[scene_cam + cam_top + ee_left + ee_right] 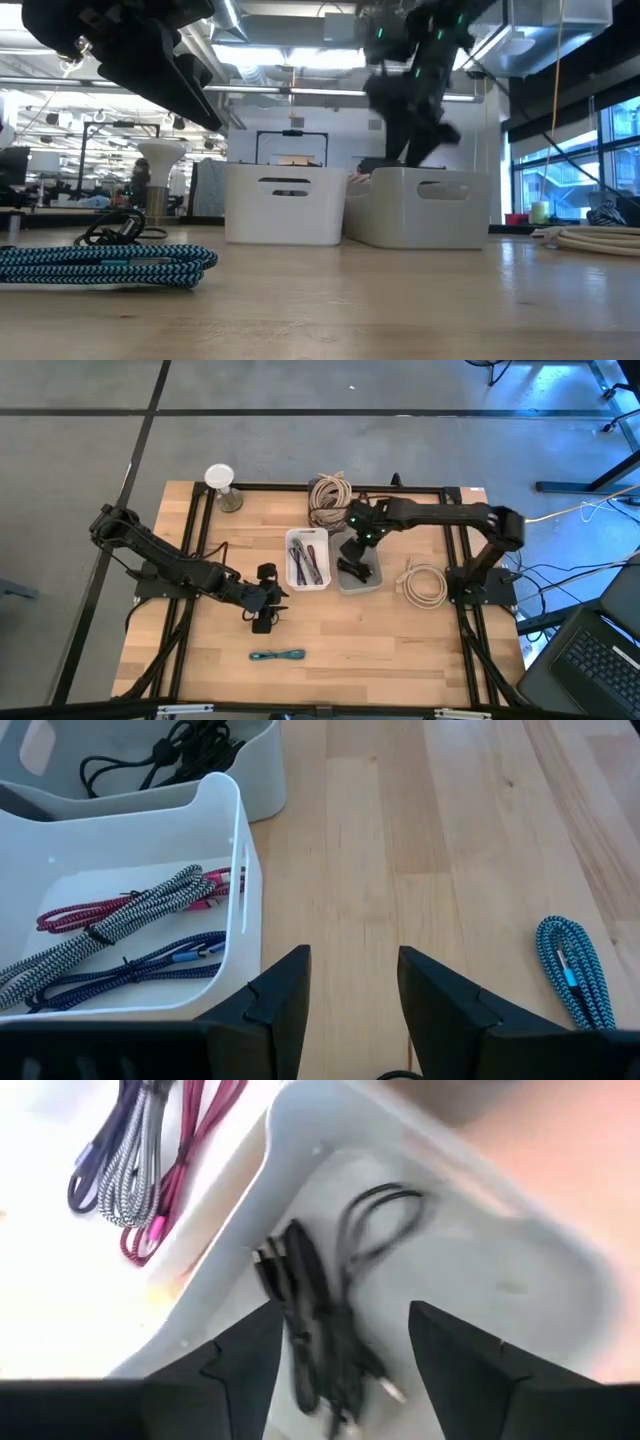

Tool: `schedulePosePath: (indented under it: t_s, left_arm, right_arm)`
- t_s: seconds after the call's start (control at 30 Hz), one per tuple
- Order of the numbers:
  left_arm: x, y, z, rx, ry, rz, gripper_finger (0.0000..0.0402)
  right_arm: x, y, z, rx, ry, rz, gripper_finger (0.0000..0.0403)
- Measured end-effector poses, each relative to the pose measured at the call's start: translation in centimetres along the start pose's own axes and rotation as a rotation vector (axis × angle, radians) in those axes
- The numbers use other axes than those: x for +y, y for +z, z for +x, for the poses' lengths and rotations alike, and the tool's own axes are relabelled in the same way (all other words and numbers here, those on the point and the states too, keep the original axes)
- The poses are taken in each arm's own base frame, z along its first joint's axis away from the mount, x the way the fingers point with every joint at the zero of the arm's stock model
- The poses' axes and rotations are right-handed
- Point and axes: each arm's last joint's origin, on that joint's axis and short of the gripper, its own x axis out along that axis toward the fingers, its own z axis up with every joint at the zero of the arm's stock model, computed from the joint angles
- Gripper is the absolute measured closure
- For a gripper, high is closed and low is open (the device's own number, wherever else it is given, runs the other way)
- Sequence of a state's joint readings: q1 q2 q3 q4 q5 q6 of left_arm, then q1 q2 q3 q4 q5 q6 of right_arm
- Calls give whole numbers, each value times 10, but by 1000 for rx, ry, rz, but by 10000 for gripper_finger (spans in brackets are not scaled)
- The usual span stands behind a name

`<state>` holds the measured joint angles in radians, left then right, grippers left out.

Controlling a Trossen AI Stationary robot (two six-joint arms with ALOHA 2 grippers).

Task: Pick & Place USB Port
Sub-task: Put the brown HDMI cable into the black bin

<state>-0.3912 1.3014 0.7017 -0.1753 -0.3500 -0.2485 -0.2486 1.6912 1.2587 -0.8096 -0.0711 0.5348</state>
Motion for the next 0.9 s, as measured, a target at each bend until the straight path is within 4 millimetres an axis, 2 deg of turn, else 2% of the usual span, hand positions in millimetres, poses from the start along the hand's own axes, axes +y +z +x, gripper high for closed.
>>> schedulePosePath:
  t_s: [0.17, 0.3, 0.37, 0.43, 0.57, 0.73, 0.9]
  left_arm:
    - [0, 0, 0, 0, 0, 0, 258]
    - [0, 0, 0, 0, 0, 0, 258]
    - [0, 0, 0, 0, 0, 0, 258]
    - [0, 0, 0, 0, 2, 0, 258]
    - [1, 0, 0, -4, 15, 0, 258]
    - [1, 0, 0, -7, 29, 0, 258]
    - [1, 0, 0, -10, 38, 0, 258]
  right_arm:
    - [5, -14, -59, -93, -112, -41, 177]
    - [1, -40, -102, -128, -169, -22, 176]
    - [-3, -58, -117, -139, -197, 1, 176]
    - [-8, -77, -123, -125, -224, 30, 176]
    - [-17, -118, -113, -43, -251, 43, 176]
    - [-27, -162, -72, 107, -212, 48, 176]
    - [-33, -186, -32, 175, -142, 65, 175]
